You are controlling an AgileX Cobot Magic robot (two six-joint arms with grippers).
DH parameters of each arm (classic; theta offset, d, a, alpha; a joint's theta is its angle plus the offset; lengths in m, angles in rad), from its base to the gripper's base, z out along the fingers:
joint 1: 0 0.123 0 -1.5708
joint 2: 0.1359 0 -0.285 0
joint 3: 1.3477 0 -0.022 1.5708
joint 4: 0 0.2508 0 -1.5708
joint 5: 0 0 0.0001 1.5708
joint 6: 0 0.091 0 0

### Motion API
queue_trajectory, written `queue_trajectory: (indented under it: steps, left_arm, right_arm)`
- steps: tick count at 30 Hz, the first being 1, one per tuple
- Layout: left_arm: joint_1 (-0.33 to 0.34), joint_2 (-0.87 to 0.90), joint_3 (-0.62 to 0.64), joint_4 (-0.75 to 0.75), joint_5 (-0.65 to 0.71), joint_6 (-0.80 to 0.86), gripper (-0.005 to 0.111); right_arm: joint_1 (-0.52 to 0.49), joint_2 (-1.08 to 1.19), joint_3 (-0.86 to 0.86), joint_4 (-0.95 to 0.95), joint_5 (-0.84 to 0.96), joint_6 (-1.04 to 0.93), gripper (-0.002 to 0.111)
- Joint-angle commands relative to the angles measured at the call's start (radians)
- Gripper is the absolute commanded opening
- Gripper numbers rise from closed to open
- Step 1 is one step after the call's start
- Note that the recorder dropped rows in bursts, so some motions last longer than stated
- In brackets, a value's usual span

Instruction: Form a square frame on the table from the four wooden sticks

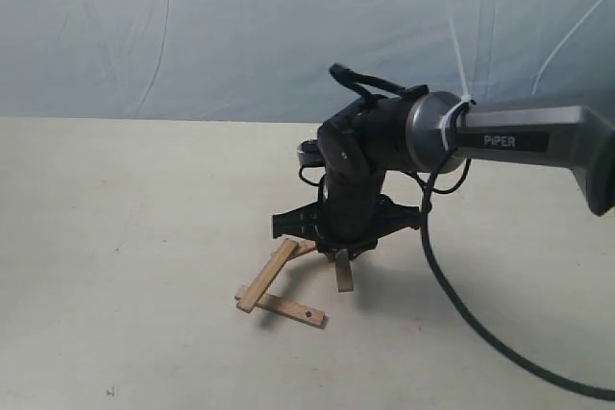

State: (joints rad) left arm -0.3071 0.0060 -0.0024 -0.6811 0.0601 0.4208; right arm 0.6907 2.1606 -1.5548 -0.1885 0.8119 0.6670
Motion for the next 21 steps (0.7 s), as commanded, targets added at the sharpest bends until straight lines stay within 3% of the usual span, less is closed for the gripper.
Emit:
queue_trajectory:
  steps: [1, 21]
  left_arm:
    - [-0.006, -0.006, 0.002, 0.004, 0.01, 0.002, 0.0]
    - [-0.006, -0.006, 0.002, 0.003, 0.014, 0.002, 0.0]
  right_arm:
    - [0.042, -0.004, 0.004, -0.064, -0.01, 0.113, -0.001]
    - [0.05, 0.029, 0.004, -0.128, 0.037, 0.2, -0.001]
